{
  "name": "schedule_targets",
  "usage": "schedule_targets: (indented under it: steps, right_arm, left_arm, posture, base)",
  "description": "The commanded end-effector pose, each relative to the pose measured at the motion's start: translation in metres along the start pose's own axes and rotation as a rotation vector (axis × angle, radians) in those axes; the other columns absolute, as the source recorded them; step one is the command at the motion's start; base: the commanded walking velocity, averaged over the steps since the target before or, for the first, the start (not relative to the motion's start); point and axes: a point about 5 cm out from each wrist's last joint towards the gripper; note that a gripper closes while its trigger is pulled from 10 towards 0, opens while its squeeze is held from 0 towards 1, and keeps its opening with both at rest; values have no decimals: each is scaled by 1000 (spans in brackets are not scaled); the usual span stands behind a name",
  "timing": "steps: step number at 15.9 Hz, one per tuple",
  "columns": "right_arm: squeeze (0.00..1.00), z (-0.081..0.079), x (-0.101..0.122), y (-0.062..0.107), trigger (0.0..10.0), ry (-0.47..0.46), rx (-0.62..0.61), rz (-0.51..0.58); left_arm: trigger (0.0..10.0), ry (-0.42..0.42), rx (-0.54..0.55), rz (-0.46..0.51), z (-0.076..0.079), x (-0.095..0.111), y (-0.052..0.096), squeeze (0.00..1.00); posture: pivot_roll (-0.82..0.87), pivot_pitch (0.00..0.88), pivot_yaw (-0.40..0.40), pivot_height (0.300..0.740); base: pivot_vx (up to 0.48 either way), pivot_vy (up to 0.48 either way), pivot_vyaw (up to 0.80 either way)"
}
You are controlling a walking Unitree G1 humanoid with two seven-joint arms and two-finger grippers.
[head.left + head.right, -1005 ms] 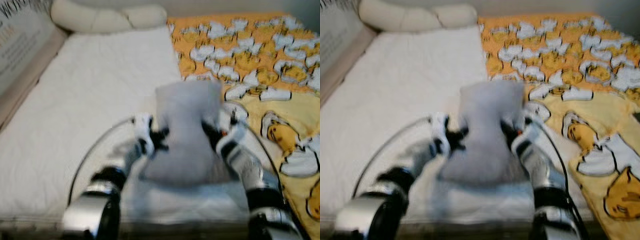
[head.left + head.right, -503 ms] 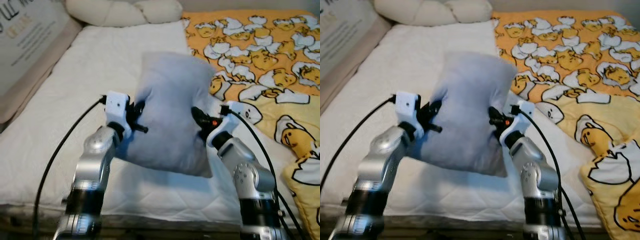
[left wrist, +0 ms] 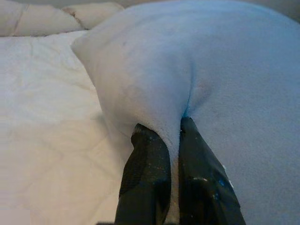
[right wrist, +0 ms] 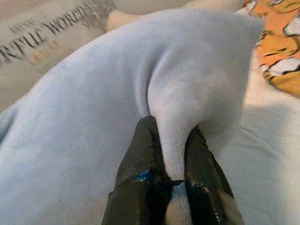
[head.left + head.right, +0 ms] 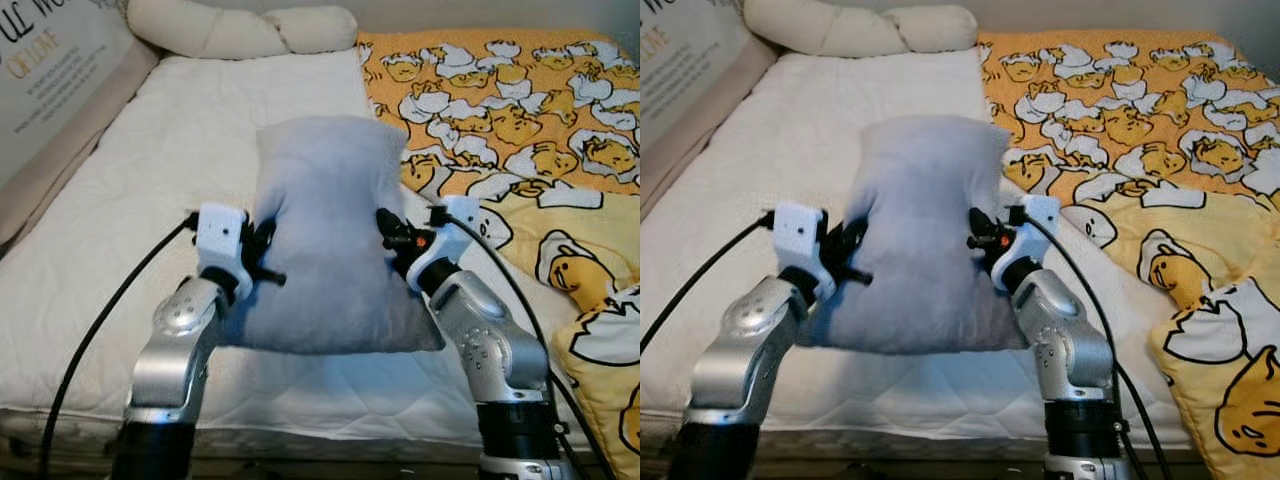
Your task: Clean up the room
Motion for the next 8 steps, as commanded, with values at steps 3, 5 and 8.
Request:
schedule_targets:
  steps: [3,5,8]
  right_arm:
    - [0,-5,0,-1,10000,-13,16,-37]
    - [0,-3,-3,0,10000,7,8,-53]
    - [0,-1,-4,1,10000,-9,-4,-51]
  left_arm:
    - [10000,-67,45,-16,-5,-1,6,0]
    - [10000,-99,50,-35,-6,-2,4,0]
    - [10000,-131,29,-54,-4,-2,4,0]
  posture:
    - [-62,0,-6,740]
    - [-62,0,-12,740]
    - [-64,0,-13,740]
  base:
    - [0,0,0]
    - [0,146,0]
    - [0,382,0]
Point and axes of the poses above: a point about 5 cm out from each wrist's last joint towards the gripper, its own y axis pointing back from the gripper into the wrist, its own x axis along the axis of the wrist's last joint, z = x × y, and after that the axes turned 12 degrees about -y, right-handed
